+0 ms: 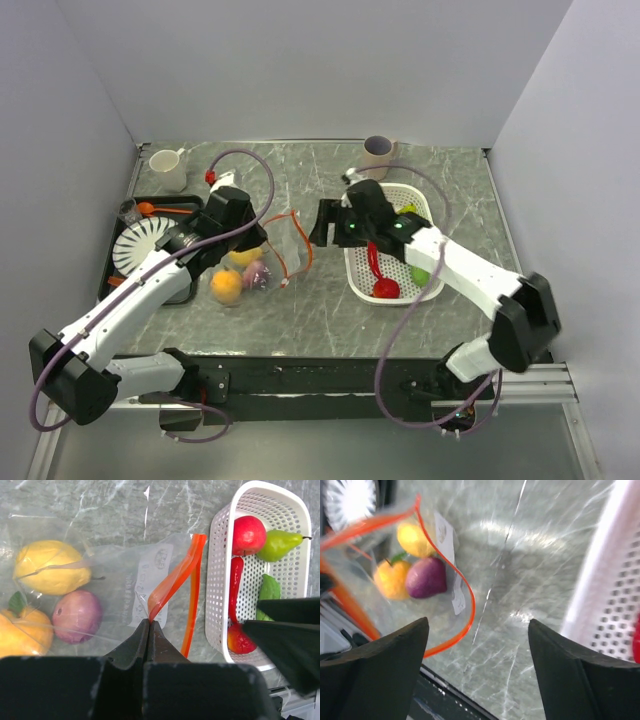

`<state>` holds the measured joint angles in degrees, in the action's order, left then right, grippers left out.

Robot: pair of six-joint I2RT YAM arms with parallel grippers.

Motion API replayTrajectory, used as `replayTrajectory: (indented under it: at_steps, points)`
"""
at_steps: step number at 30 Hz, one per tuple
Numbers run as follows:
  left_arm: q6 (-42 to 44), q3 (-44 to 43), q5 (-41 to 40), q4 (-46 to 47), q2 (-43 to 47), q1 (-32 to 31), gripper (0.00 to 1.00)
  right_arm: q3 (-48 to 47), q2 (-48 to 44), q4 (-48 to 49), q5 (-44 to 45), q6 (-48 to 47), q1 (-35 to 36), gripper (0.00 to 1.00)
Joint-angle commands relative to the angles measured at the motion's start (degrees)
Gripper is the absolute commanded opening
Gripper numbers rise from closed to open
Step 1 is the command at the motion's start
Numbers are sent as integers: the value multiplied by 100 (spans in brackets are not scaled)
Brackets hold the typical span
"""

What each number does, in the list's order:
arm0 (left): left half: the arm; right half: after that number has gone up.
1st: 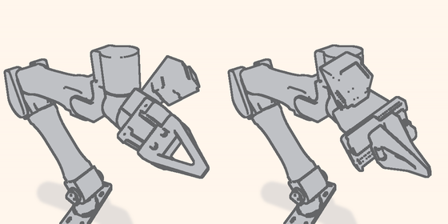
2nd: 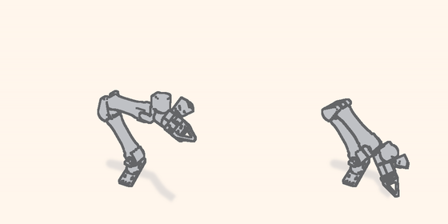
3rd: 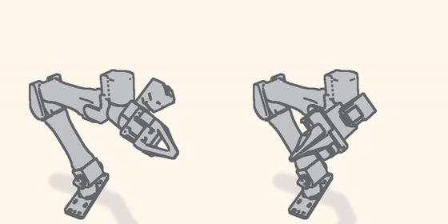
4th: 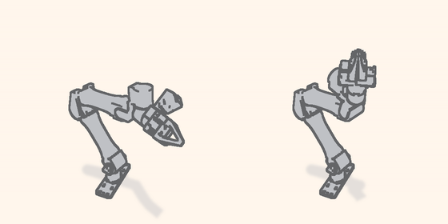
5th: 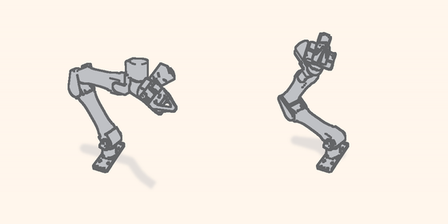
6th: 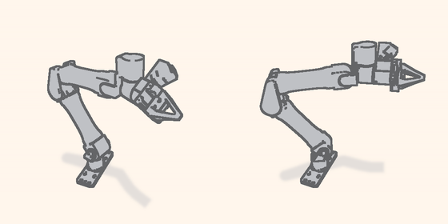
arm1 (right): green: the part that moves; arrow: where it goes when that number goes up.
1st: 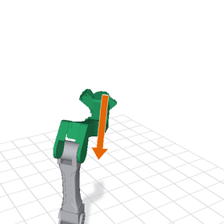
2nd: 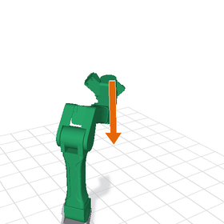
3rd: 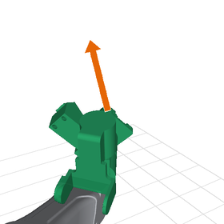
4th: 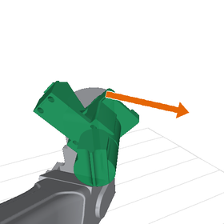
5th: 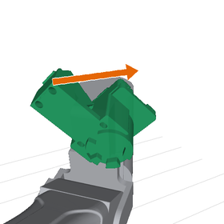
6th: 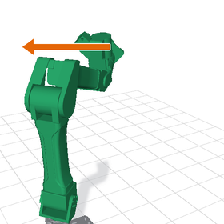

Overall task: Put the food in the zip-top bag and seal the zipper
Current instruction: Adjust the zipper food storage bag at the center of the board, then pick up the fake fruit from the bin.

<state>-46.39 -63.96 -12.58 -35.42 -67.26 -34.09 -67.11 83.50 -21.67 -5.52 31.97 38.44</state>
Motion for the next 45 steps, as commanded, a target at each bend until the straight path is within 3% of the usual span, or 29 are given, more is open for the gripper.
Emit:
replayTrajectory:
  at_steps: [1,7,13,25,35,45]
  points:
    - [-10,59,159,334,187,16,1,609,-984,382,656,38,-450,90]
    - [7,139,274,475,284,16,1,1042,-1074,24,352,-111,-1416,93]
    - [34,130,335,483,249,16,1,1218,-678,-171,350,-402,-1611,92]
    - [51,130,414,562,161,16,1,1894,-941,-636,578,-15,-1611,91]
    - [78,86,432,571,47,16,1,1886,-1108,-1340,1018,29,-1321,91]
    - [95,68,423,528,38,25,1,1930,-616,-1507,1044,-208,-1110,93]
